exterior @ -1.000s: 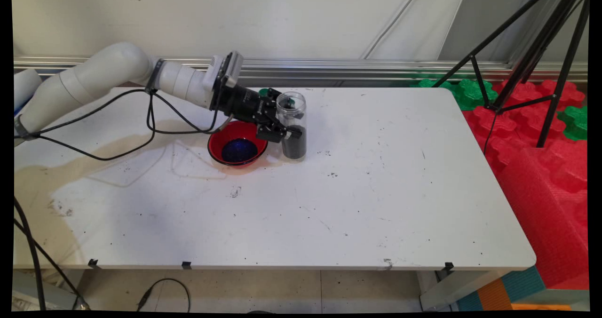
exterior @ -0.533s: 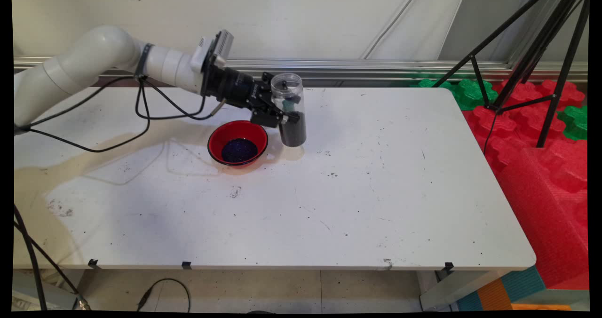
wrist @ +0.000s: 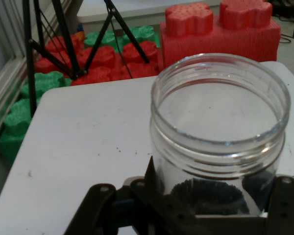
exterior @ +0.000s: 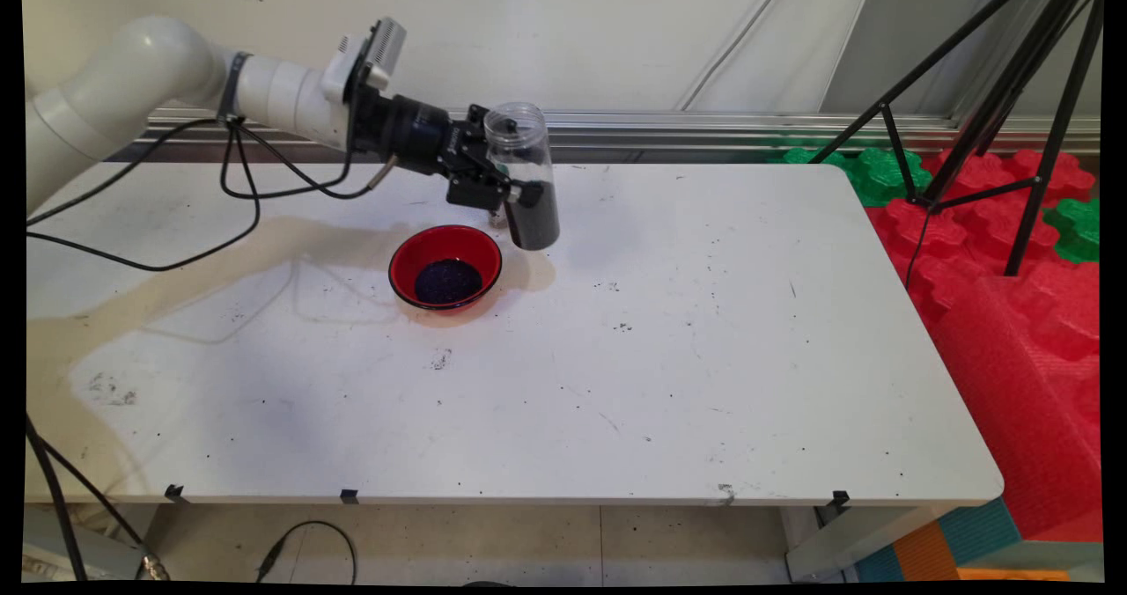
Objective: Pour the black seasoning powder in the red bowl
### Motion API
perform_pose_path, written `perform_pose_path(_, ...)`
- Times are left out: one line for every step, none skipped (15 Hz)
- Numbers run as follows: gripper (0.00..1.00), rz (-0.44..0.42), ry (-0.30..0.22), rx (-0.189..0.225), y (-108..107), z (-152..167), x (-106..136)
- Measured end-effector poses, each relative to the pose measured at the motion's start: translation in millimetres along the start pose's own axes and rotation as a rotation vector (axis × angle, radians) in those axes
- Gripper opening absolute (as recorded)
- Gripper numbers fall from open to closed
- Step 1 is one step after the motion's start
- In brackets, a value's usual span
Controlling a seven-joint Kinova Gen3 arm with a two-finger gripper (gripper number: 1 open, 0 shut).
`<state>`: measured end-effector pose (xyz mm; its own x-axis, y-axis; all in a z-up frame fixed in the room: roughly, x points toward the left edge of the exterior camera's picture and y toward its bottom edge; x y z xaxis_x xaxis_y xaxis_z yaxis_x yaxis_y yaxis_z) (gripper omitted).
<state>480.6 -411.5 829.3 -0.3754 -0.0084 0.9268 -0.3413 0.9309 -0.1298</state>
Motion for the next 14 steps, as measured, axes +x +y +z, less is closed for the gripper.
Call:
perform_pose_path(0.00, 0.000, -0.001, 0.005, -0.3, -3.4, 1.2)
perform_pose_path(0.00, 0.001, -0.001, 0.012, -1.1, -8.3, 2.8)
perform_pose_path(0.00, 0.002, -0.002, 0.017, -1.6, -11.8, 3.6)
perform_pose_path(0.00, 0.003, -0.005, 0.027, -2.5, -17.3, 4.4)
perform_pose_path(0.00, 0.004, -0.007, 0.034, -3.4, -21.0, 4.8)
perform_pose_path(0.00, 0.004, -0.010, 0.045, -4.9, -26.2, 5.0)
perform_pose_path(0.00, 0.005, -0.017, 0.061, -7.1, -32.7, 4.4)
perform_pose_path(0.00, 0.006, -0.025, 0.077, -9.3, -39.1, 3.3)
perform_pose_path(0.00, 0.007, -0.033, 0.092, -11.4, -44.6, 1.9)
perform_pose_path(0.00, 0.009, -0.039, 0.100, -12.6, -48.1, 0.7)
perform_pose_path(0.00, 0.013, -0.048, 0.113, -14.6, -53.2, -1.2)
perform_pose_path(0.00, 0.015, -0.054, 0.121, -15.7, -56.4, -2.5)
perform_pose_path(0.00, 0.018, -0.064, 0.133, -17.1, -61.6, -4.7)
perform_pose_path(0.00, 0.021, -0.070, 0.140, -18.1, -64.7, -6.1)
